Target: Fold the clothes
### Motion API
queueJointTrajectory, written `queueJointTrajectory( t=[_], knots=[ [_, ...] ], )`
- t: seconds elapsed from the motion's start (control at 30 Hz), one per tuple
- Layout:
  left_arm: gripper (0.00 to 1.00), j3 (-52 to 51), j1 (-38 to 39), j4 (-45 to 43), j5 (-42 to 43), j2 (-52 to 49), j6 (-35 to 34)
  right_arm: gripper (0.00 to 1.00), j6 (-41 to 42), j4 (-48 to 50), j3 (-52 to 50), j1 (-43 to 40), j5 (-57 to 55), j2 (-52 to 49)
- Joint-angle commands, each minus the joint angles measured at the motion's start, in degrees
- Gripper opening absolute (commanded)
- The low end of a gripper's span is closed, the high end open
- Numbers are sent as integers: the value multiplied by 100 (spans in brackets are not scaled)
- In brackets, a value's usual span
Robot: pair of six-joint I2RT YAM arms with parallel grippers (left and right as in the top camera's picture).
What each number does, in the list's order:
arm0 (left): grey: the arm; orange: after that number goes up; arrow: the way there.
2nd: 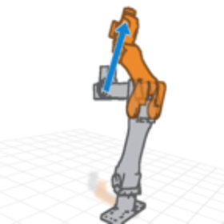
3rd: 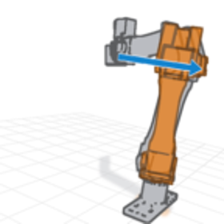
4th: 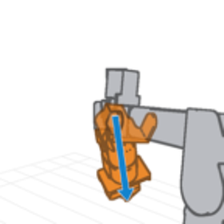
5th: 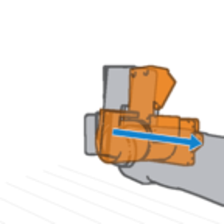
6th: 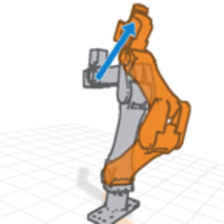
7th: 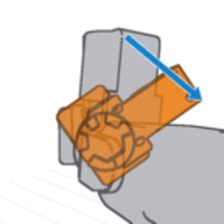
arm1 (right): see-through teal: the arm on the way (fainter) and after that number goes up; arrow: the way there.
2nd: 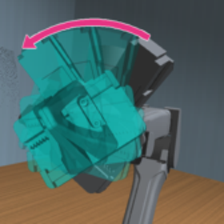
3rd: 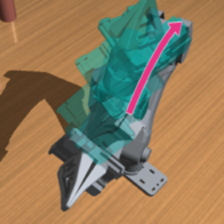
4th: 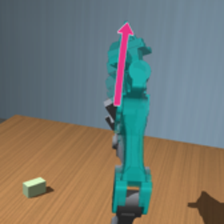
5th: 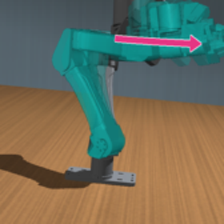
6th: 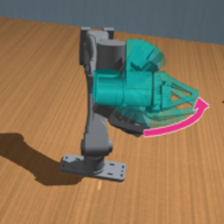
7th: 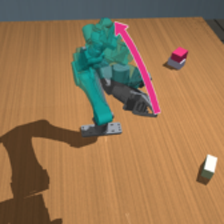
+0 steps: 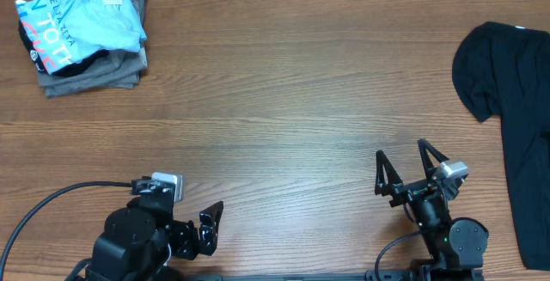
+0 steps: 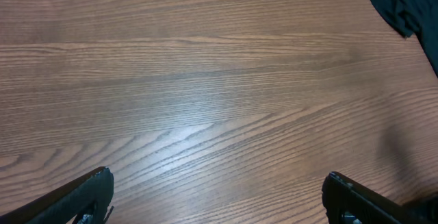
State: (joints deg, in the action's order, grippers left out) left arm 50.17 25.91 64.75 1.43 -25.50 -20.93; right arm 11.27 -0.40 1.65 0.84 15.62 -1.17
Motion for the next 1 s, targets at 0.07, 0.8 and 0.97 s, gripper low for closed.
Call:
queueJointTrajectory(
  t=[0.07, 0.8, 0.97],
  knots=[
    [100, -4, 37, -4, -39, 44, -52, 100, -83, 192, -120, 48, -575, 103],
    [100, -4, 37, -4, -39, 44, -52, 100, -81, -433, -120, 146, -1427, 103],
    [100, -4, 37, -4, -39, 44, -52, 100, -81, -431, -120, 144, -1429, 101]
  ],
)
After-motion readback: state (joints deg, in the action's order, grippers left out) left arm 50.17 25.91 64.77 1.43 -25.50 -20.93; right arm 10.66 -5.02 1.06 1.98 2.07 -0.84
